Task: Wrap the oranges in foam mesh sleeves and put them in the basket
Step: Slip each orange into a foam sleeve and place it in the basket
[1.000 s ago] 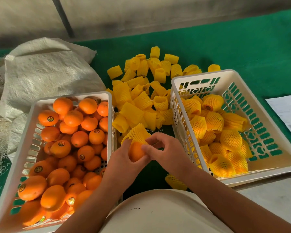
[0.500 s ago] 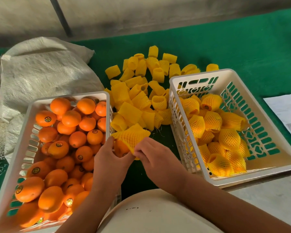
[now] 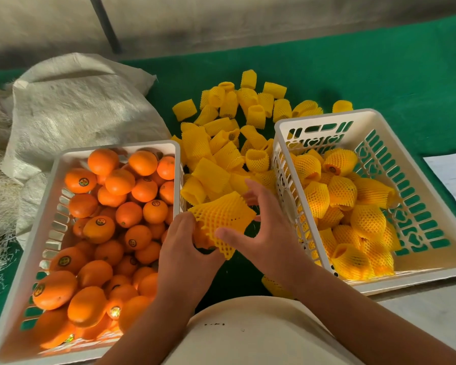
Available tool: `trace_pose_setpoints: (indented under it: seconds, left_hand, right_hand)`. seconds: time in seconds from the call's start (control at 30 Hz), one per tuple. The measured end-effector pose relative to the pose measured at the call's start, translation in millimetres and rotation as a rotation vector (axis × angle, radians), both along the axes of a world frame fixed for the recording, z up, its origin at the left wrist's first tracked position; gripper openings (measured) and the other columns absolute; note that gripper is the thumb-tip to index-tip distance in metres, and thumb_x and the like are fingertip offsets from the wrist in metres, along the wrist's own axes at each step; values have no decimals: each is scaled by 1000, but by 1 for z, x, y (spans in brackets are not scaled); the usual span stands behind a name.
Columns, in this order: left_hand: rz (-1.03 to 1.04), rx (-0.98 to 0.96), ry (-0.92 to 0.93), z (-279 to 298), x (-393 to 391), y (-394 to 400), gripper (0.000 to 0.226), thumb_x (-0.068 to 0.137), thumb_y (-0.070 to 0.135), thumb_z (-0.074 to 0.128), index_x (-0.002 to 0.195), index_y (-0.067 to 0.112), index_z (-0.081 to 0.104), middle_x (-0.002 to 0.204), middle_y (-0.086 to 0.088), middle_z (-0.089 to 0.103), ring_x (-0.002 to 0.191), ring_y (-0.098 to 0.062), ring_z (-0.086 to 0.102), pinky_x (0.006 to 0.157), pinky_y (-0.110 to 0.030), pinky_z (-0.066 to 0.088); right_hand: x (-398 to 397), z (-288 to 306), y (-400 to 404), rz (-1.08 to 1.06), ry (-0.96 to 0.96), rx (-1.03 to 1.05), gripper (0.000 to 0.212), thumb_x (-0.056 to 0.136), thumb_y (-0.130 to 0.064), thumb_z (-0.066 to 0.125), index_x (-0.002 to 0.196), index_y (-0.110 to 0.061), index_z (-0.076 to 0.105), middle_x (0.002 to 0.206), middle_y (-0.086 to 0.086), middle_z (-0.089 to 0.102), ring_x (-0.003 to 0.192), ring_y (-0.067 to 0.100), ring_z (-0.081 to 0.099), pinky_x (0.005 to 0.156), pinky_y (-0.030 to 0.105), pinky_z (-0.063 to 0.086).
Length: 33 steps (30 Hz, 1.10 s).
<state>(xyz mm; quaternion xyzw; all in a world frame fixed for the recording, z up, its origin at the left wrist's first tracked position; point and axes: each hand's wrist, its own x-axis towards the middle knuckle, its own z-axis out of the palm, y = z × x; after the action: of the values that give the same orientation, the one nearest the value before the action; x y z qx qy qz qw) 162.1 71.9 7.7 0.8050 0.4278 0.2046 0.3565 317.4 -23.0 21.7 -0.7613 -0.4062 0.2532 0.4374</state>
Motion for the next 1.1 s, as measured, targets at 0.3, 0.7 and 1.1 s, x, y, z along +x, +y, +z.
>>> trace_pose_setpoints:
  seconds: [0.3,0.7,1.1]
  left_hand:
    - [-62,123,244,1,6,1,75,80,47,81,139,14,49,140,-5,53,123,-27,57,90,-32,52]
    - [-67,210,287,8,7,-7,77,80,75,55,133,20,49,135,2,53,106,-15,59,76,-13,37]
    - [-233,180,62,14,1,-14,41,93,54,57,129,35,60,149,18,47,126,-1,52,79,-6,47]
  right_hand:
    - [-13,-6,8,125,89,-107,113,73,-75,76,154,-59,-1,157,-24,25,141,9,35,111,34,44]
    - [-14,-18,3,-60,84,-76,97,73,-63,78,152,-49,22,141,-18,41,124,6,47,92,18,48]
    - [2,-22,-5,-113,114,-6,94,76,-61,80,151,-52,25,141,-28,37,125,-10,41,87,8,43]
